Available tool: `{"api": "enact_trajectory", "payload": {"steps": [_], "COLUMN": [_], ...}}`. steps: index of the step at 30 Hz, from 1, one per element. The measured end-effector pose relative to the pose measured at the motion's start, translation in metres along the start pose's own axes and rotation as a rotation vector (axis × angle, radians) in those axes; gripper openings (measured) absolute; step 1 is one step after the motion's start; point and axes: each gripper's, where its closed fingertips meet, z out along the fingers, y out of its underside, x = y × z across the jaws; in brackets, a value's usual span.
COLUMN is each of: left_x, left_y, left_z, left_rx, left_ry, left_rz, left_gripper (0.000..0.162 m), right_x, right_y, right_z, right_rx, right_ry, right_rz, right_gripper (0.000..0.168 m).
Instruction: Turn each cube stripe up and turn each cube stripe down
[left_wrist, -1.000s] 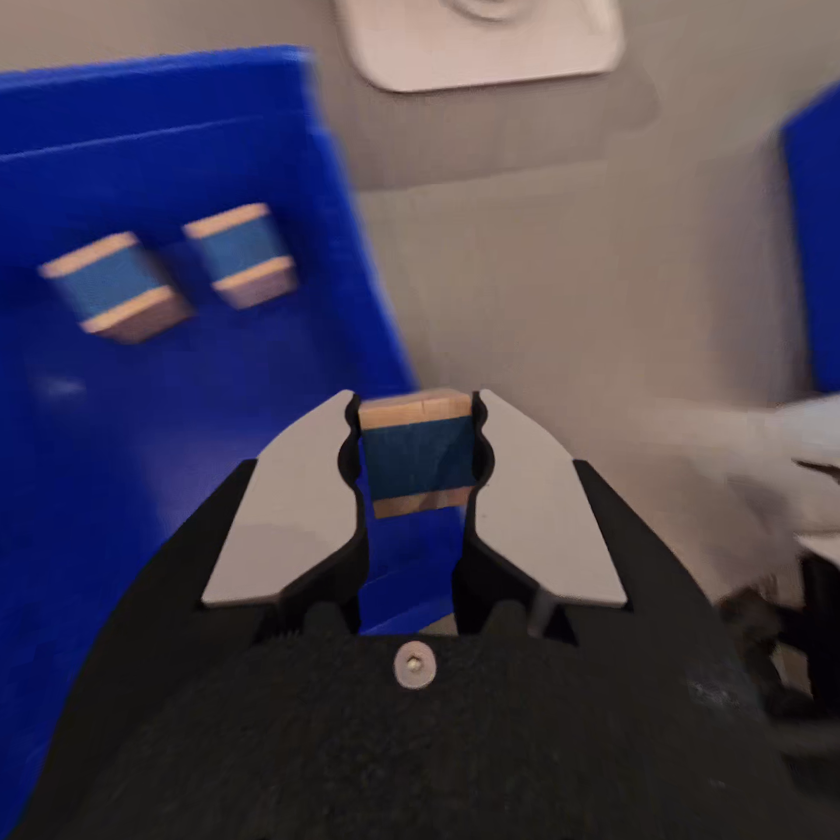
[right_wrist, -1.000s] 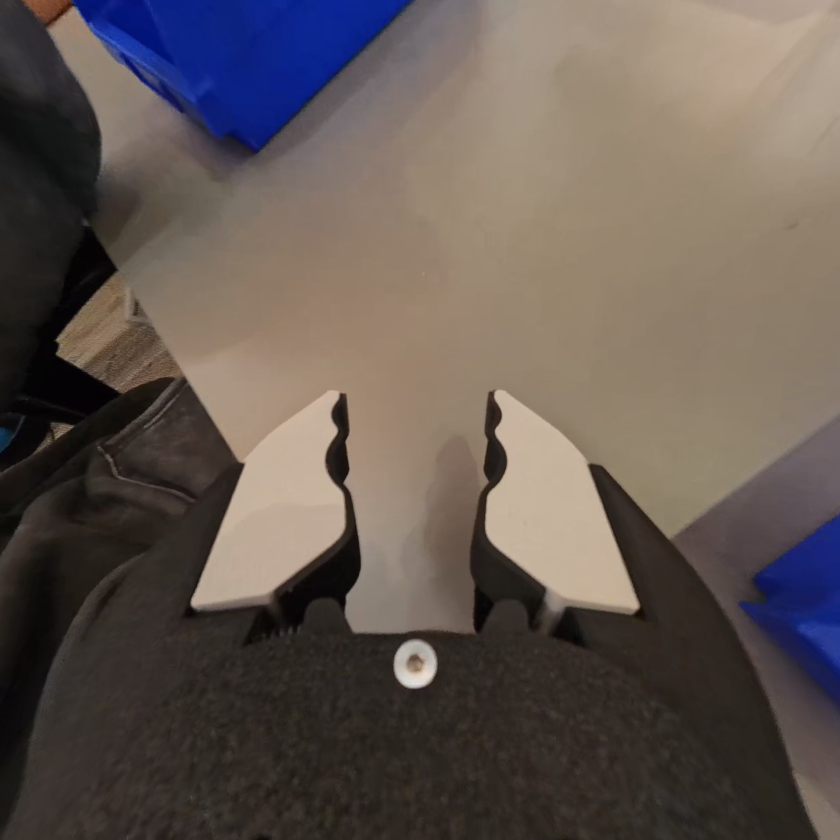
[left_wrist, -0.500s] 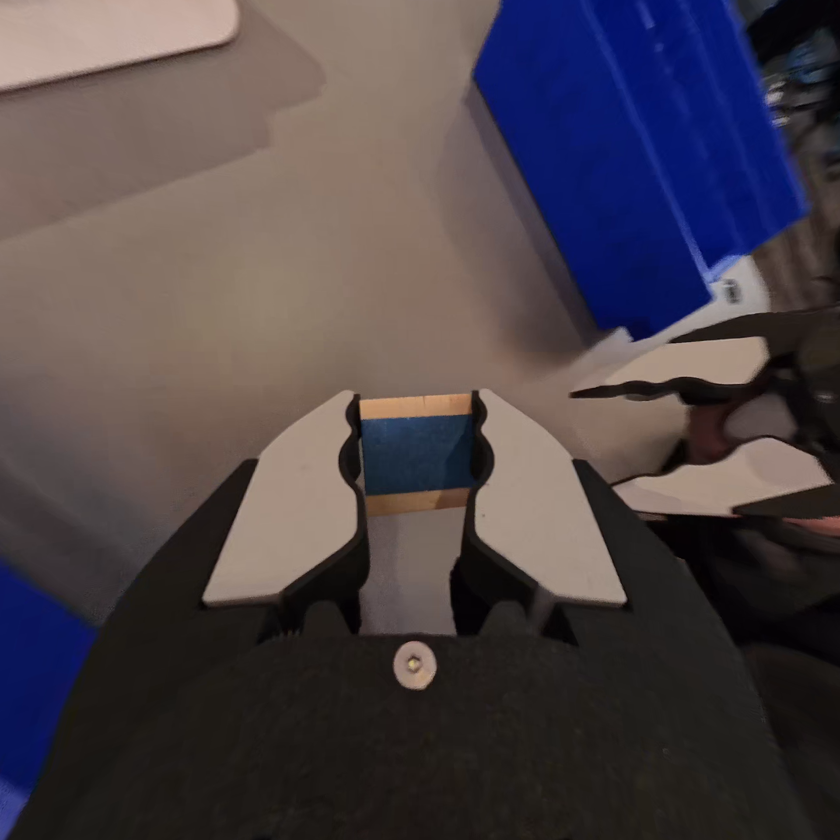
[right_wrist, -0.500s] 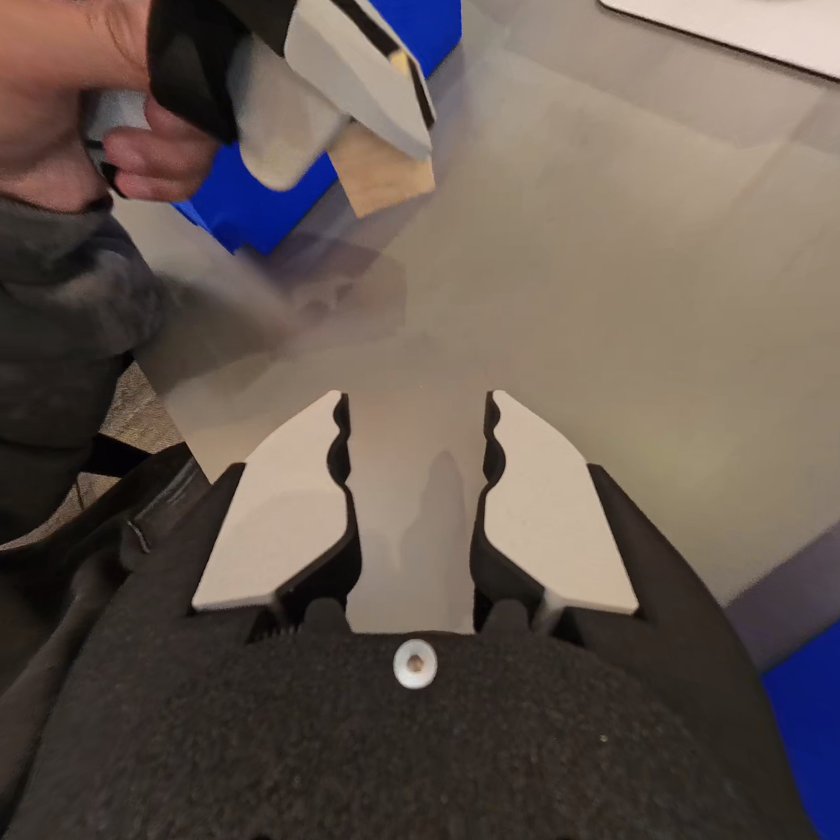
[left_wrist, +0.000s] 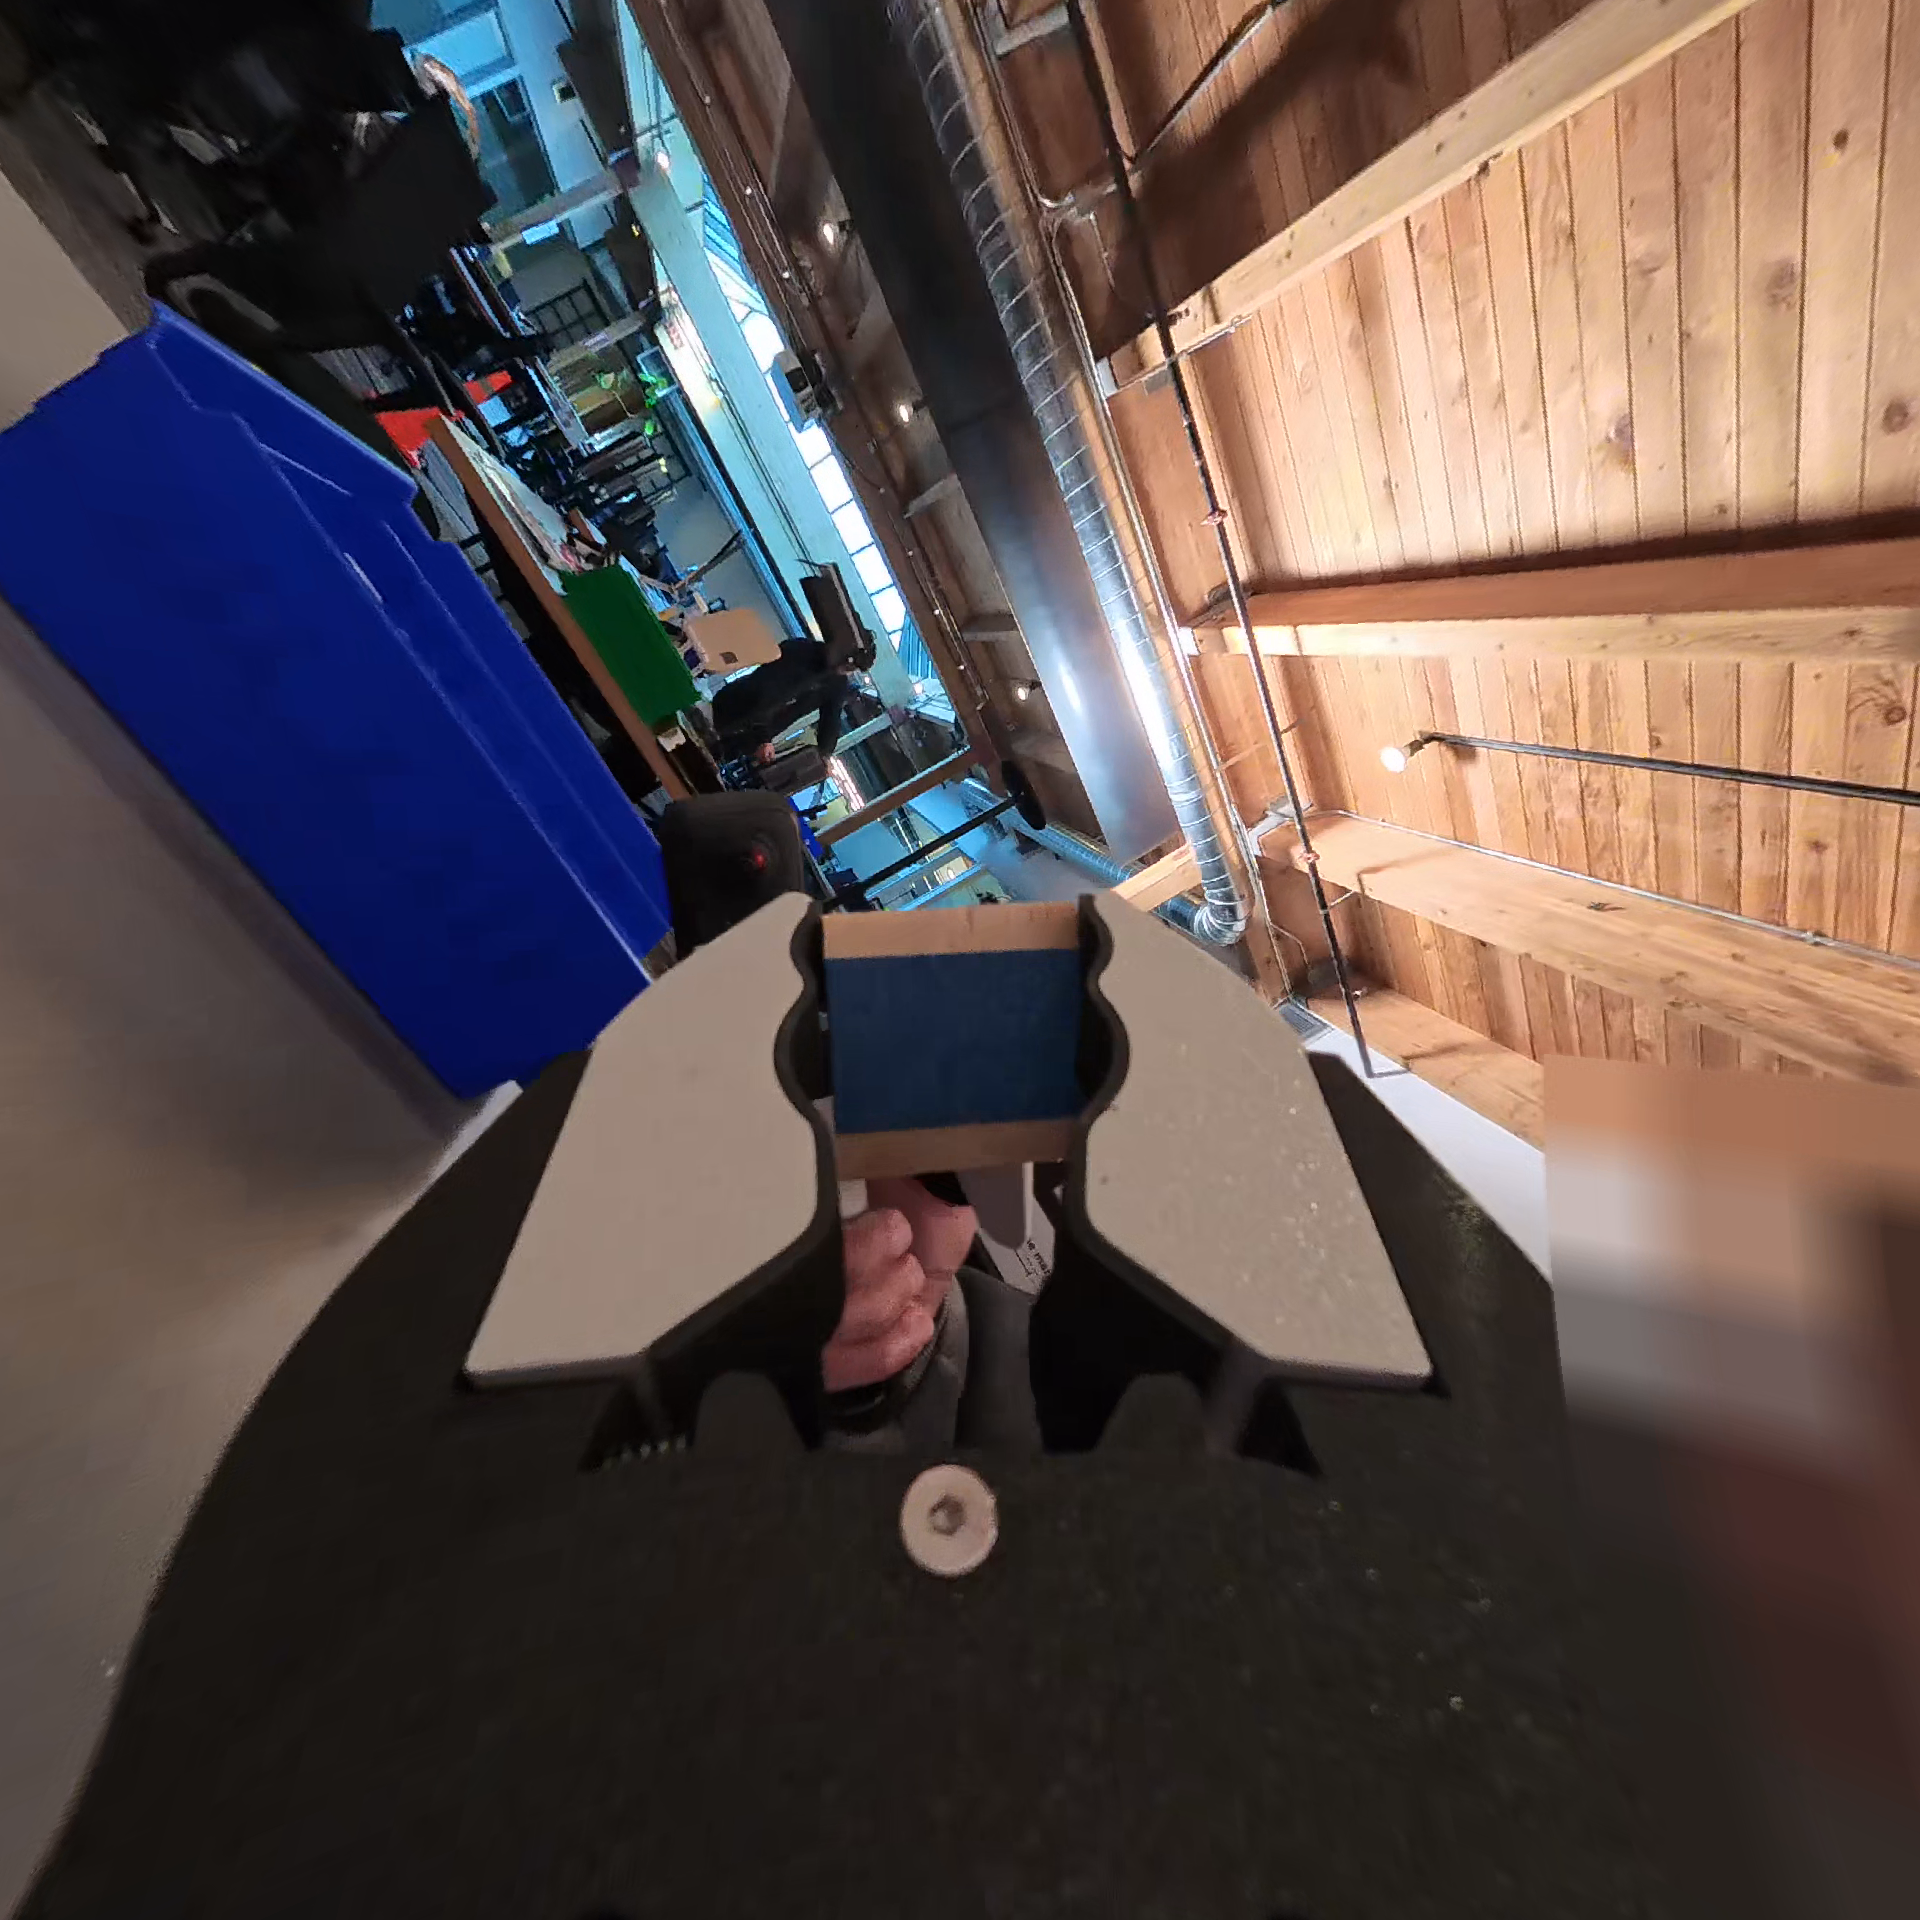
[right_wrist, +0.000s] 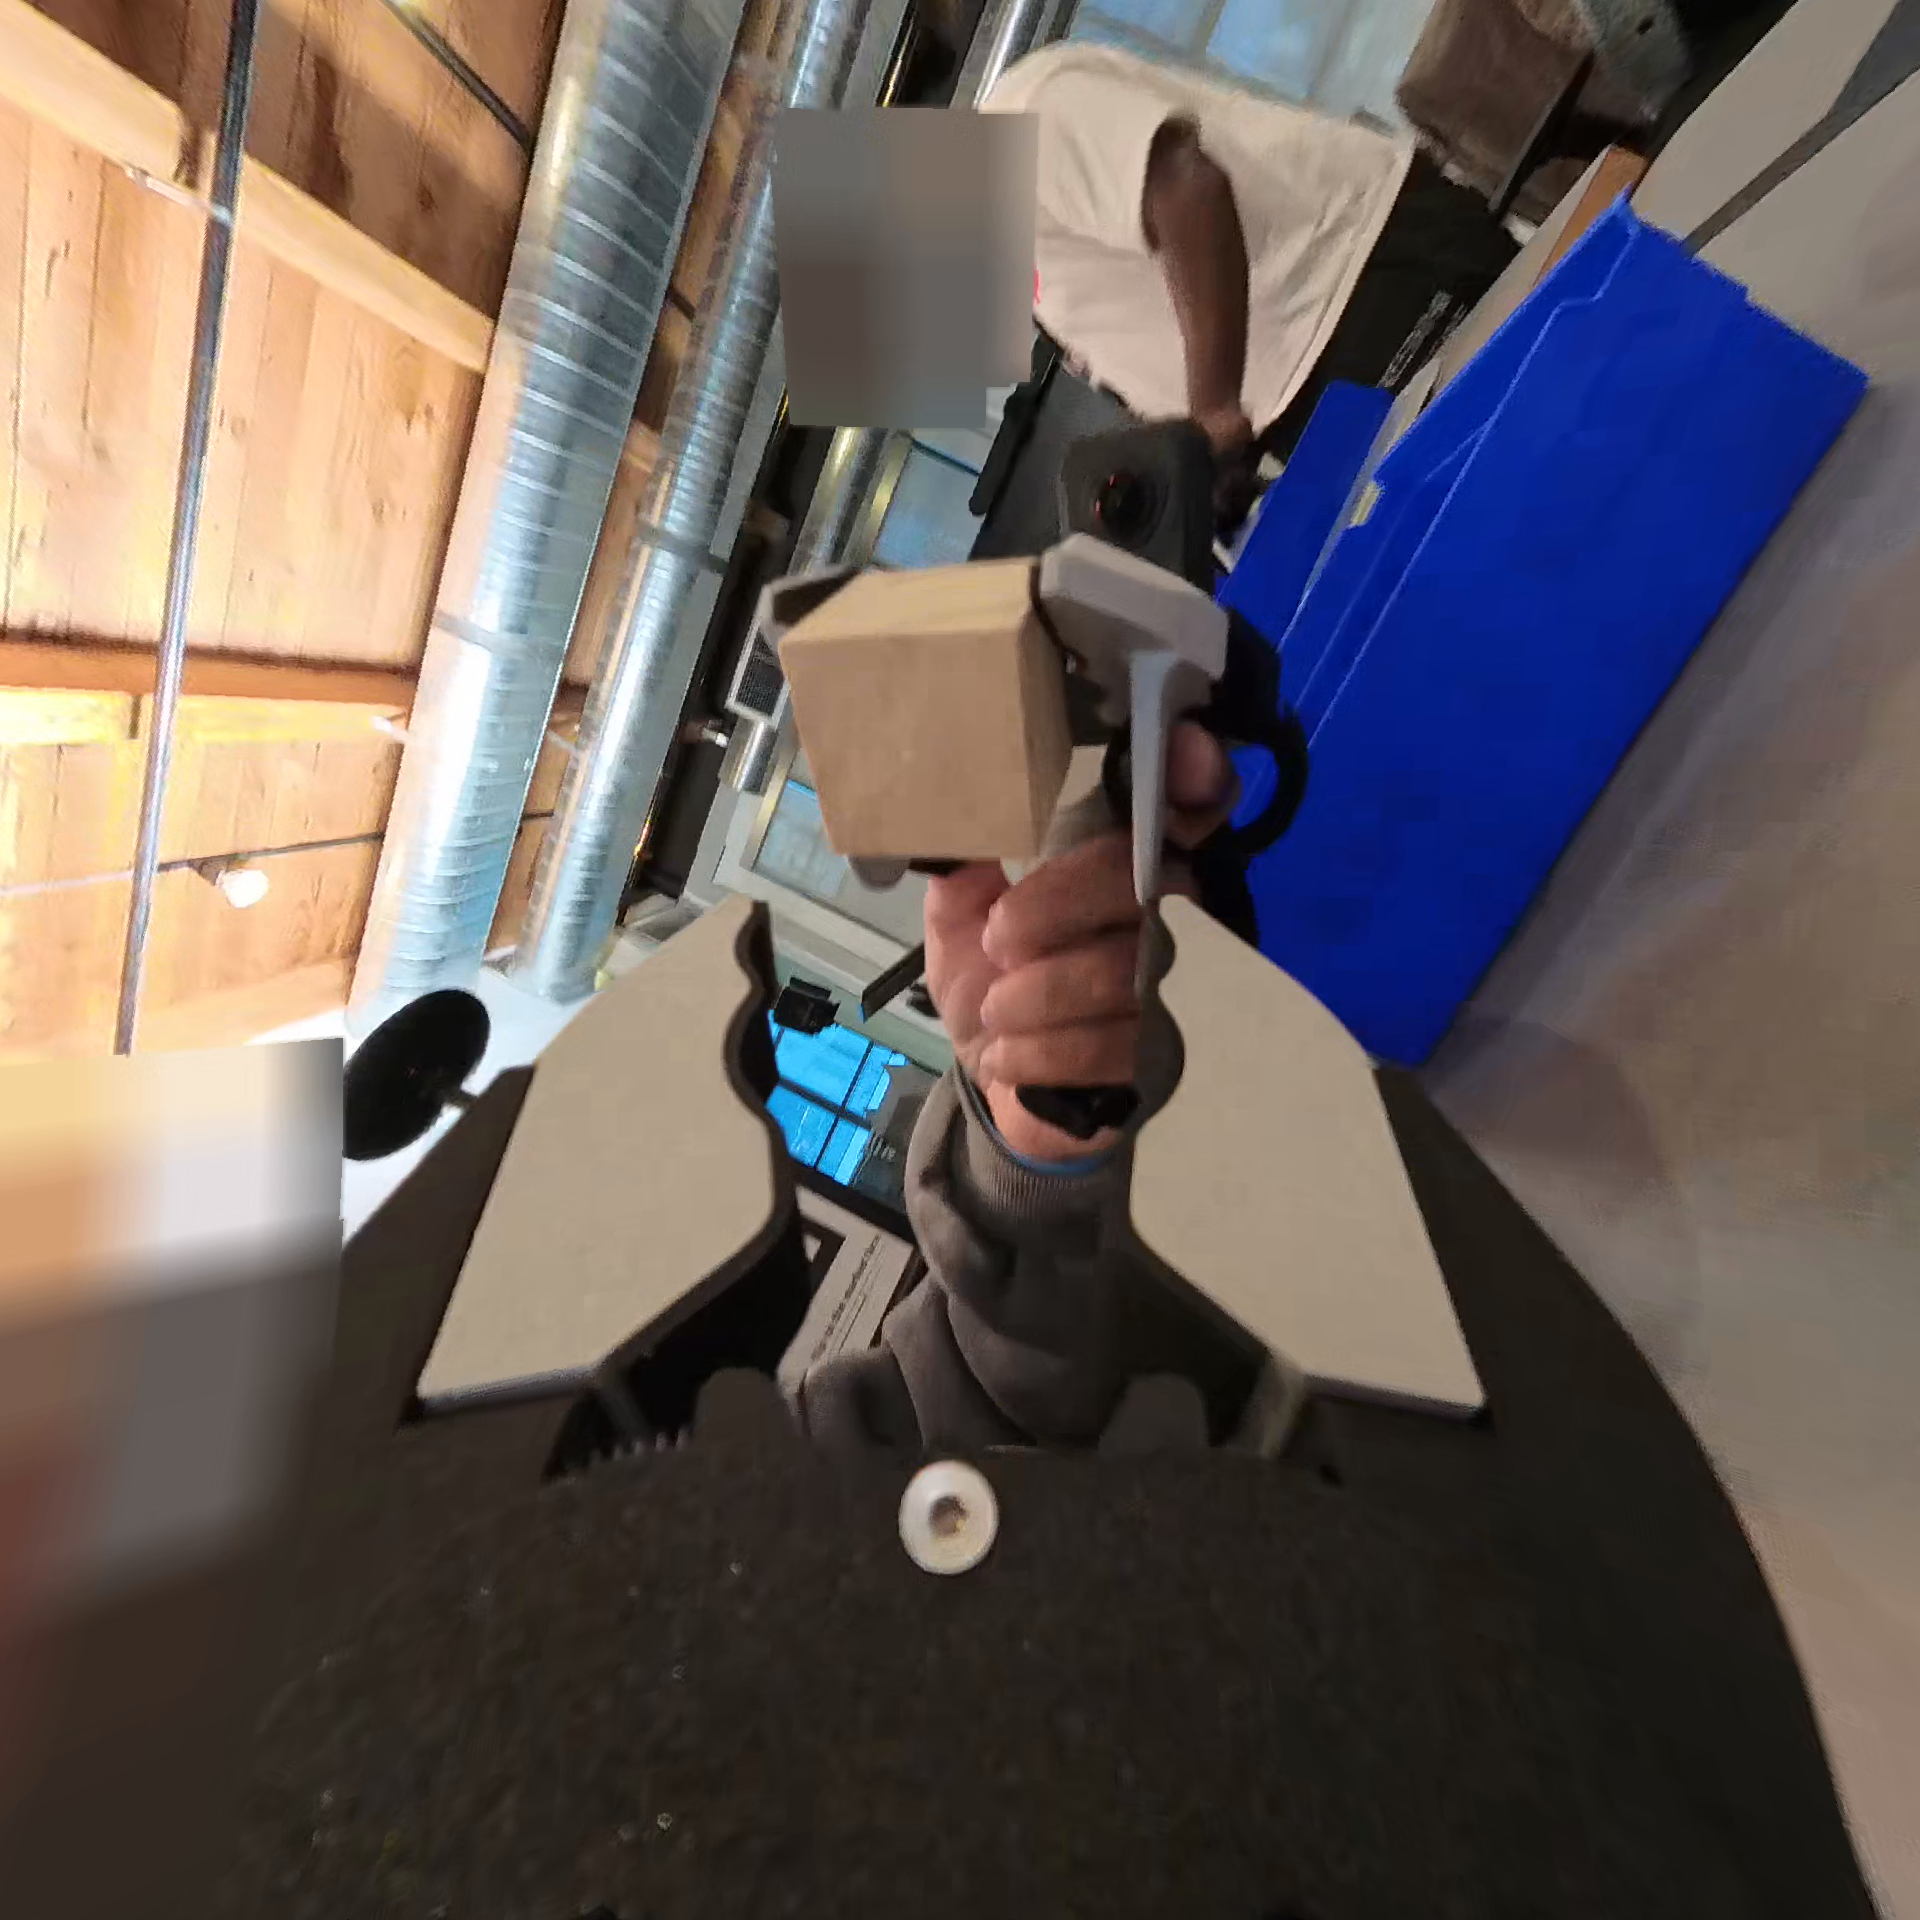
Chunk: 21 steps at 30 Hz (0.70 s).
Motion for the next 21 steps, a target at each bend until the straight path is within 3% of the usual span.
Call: {"api": "enact_trajectory", "payload": {"steps": [4,6,10,13,15,18,21], "left_x": [-0.014,-0.022,-0.027,-0.014,-0.008,0.001,-0.006], "left_y": [0.015,0.02,0.028,0.025,0.031,0.08,0.136], "left_z": [0.008,0.011,0.014,-0.011,-0.035,-0.057,-0.069], "left_rx": [-0.037,-0.037,-0.078,-0.043,-0.032,-0.124,-0.159], "left_ry": [-0.068,-0.126,-0.235,-0.294,-0.335,-0.306,-0.299], "left_rz": [0.029,0.056,0.168,0.239,0.28,0.335,0.356], "left_gripper": [0.044,0.045,0.045,0.089,0.09,0.082,0.074], "right_x": [0.009,0.007,0.008,-0.003,-0.01,-0.039,-0.067], "right_y": [-0.017,-0.018,-0.022,-0.025,-0.029,-0.055,-0.097], "right_z": [-0.002,-0.006,-0.018,-0.026,-0.035,-0.061,-0.12], "right_rx": [0.093,0.093,0.092,0.076,0.072,0.111,0.172], "right_ry": [0.037,0.007,0.052,0.046,0.061,0.095,0.375], "right_rz": [-0.006,-0.022,-0.07,-0.097,-0.139,-0.279,-0.598], "right_gripper": [0.066,0.044,0.043,0.043,0.043,0.043,0.043]}}
